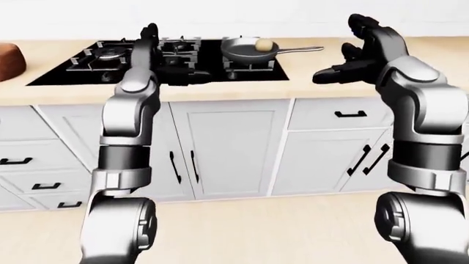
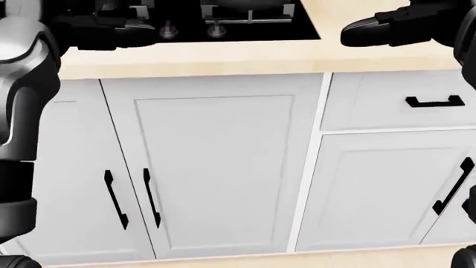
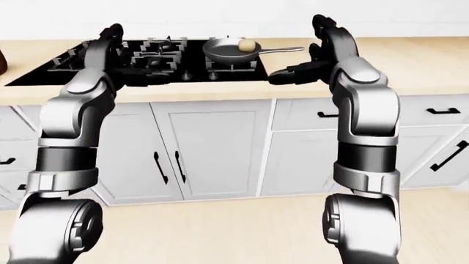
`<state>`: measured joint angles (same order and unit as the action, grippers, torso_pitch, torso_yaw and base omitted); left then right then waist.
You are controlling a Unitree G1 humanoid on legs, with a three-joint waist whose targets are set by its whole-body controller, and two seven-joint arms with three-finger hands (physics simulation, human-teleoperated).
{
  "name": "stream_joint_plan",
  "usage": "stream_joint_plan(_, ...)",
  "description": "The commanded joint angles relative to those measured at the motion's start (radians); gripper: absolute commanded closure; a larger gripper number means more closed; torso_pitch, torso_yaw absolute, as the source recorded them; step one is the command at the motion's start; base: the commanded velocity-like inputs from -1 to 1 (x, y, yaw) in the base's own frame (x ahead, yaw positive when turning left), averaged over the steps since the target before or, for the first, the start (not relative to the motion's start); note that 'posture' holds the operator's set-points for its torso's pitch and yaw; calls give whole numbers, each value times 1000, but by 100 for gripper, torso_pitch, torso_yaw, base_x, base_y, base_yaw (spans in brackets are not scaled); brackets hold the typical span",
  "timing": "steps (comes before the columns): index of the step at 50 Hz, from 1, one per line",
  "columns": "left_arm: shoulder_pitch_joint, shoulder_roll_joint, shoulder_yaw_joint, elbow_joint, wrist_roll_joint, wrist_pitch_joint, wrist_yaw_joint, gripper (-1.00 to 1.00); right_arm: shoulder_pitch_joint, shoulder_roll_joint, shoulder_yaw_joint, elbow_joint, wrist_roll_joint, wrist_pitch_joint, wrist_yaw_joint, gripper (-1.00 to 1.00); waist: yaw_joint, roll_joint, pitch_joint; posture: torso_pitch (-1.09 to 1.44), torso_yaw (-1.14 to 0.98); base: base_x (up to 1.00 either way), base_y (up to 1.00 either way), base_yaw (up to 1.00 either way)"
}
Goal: Pick the potato from the pan and place it in the bowl.
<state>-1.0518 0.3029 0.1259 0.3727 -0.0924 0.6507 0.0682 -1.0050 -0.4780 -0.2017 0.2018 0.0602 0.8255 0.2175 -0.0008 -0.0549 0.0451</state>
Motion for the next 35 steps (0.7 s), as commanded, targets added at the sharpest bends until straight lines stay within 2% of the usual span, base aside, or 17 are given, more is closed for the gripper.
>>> stream_joint_plan(1,-48,24,22,-41,10,-35,8,-100,-44,-8,-2,-43,6,-35,3,-100,10,-1,-34,0,0,26,0,0)
stream_joint_plan(5,-52,22,21,-43,12,-33,9,-100,-45,-9,-1,-43,6,-34,5,-100,3,39,-20,0,0,26,0,0)
stream_joint_plan(7,-51,21,20,-45,12,-32,9,-100,-42,-9,-2,-48,6,-32,6,-100,-4,69,-20,0,0,27,0,0)
stream_joint_plan(9,-51,21,20,-42,14,-34,8,-100,-38,-8,-2,-47,6,-35,7,-100,-12,118,-32,0,0,27,0,0)
stream_joint_plan(10,-60,25,24,-34,12,-34,8,-100,-38,-9,-3,-48,7,-32,8,-100,-13,156,-46,0,0,26,0,0)
stream_joint_plan(11,-65,28,26,-30,11,-34,8,-100,-39,-10,-3,-49,8,-30,9,-100,-4,108,-35,0,0,27,0,0)
stream_joint_plan(12,-64,28,26,-33,11,-31,8,-100,-42,-11,-2,-49,7,-28,10,-100,-11,130,-33,0,0,26,0,0)
stream_joint_plan(14,-62,28,25,-41,10,-27,9,-100,-44,-11,0,-49,6,-26,10,-100,-2,116,-42,0,0,27,0,0)
stream_joint_plan(18,-65,28,23,-38,10,-28,9,-100,-44,-12,0,-51,5,-23,15,-100,6,81,-33,0,0,27,0,0)
stream_joint_plan(22,-70,25,21,-35,11,-28,10,-100,-44,-11,-2,-53,5,-24,16,-100,19,17,-32,0,0,27,0,0)
stream_joint_plan(23,-70,26,21,-35,12,-28,10,-100,-44,-11,-2,-54,5,-23,16,-100,23,-13,-41,0,0,27,0,0)
stream_joint_plan(24,-69,26,21,-37,11,-28,9,-100,-44,-11,-1,-55,5,-22,16,-100,29,-25,-55,0,0,27,0,0)
stream_joint_plan(25,-69,25,21,-35,12,-29,9,-100,-44,-10,-1,-56,5,-22,16,-100,17,-9,-39,0,0,27,0,0)
stream_joint_plan(26,-69,26,22,-33,12,-31,9,-100,-43,-9,-1,-56,5,-22,16,-100,21,-27,-31,0,0,27,0,0)
stream_joint_plan(27,-72,28,23,-30,12,-30,9,-100,-42,-10,-3,-56,6,-23,17,-100,16,-22,-31,0,0,27,0,0)
stream_joint_plan(29,-71,27,23,-34,12,-29,9,-100,-42,-12,-5,-55,7,-23,18,-100,10,-4,-38,0,0,27,0,0)
stream_joint_plan(35,-73,24,21,-17,12,-41,10,-100,-36,-9,-2,-47,5,-34,17,-100,-3,65,-25,0,0,27,0,0)
